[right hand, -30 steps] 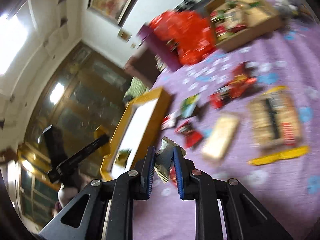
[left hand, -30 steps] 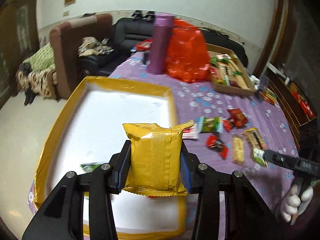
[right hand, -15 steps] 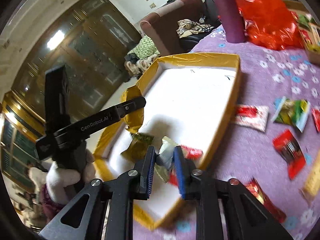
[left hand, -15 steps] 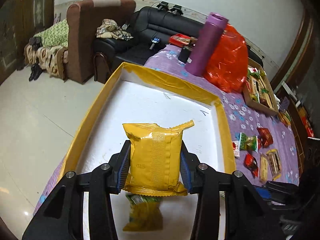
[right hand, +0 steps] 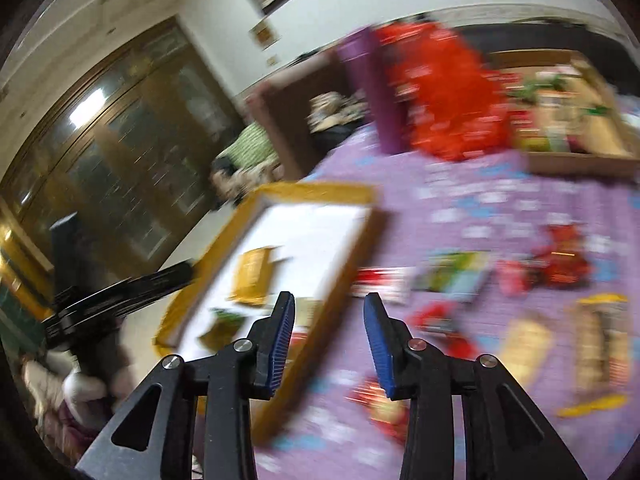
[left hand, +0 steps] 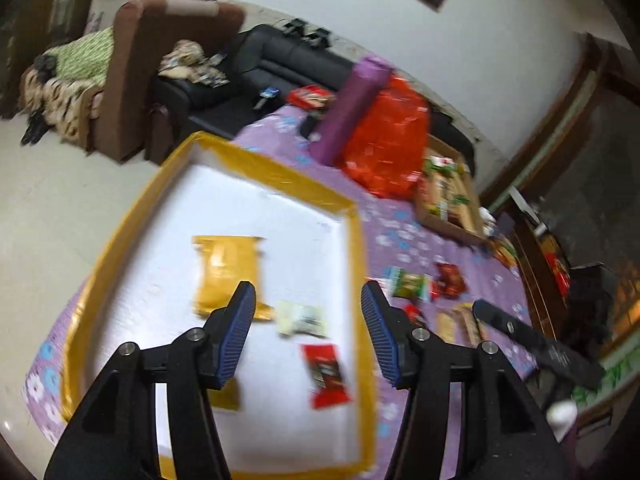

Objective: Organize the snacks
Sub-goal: 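Grasp a red chocolate bar with the left tool while the right tool grasps a red candy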

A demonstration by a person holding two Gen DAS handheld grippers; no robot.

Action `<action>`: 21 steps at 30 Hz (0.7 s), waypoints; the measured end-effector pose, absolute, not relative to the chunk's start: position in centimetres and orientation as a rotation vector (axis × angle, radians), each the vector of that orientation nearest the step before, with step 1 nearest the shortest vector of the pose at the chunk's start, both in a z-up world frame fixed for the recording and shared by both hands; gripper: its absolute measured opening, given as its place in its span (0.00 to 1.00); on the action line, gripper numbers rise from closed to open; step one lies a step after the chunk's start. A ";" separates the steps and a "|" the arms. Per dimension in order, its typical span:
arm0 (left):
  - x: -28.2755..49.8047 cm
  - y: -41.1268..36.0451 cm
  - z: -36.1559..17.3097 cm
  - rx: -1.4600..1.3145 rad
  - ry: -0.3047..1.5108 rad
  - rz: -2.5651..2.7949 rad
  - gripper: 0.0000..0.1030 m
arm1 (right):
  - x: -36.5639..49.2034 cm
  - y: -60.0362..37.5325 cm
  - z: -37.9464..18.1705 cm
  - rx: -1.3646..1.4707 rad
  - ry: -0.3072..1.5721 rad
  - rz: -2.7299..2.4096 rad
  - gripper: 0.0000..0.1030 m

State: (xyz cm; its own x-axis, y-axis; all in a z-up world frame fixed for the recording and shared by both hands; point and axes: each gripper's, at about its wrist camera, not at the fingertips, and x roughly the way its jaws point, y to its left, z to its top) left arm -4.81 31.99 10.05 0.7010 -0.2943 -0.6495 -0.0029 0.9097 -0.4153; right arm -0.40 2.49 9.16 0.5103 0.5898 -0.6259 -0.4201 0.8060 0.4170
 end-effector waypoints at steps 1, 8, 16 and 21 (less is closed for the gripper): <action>-5.2 30.7 10.5 -0.391 0.778 -0.187 0.56 | -0.4 0.2 9.1 0.230 0.829 0.571 0.38; -5.2 22.4 9.7 -0.293 0.862 -0.313 0.59 | -1.5 -11.8 6.6 0.294 0.858 0.359 0.39; -6.0 15.8 6.7 -0.235 0.956 -0.372 0.58 | -1.4 -9.8 4.4 0.298 0.928 0.453 0.39; -7.5 16.2 7.0 -0.205 0.923 -0.314 0.59 | 0.3 -4.9 3.9 0.213 0.923 0.505 0.39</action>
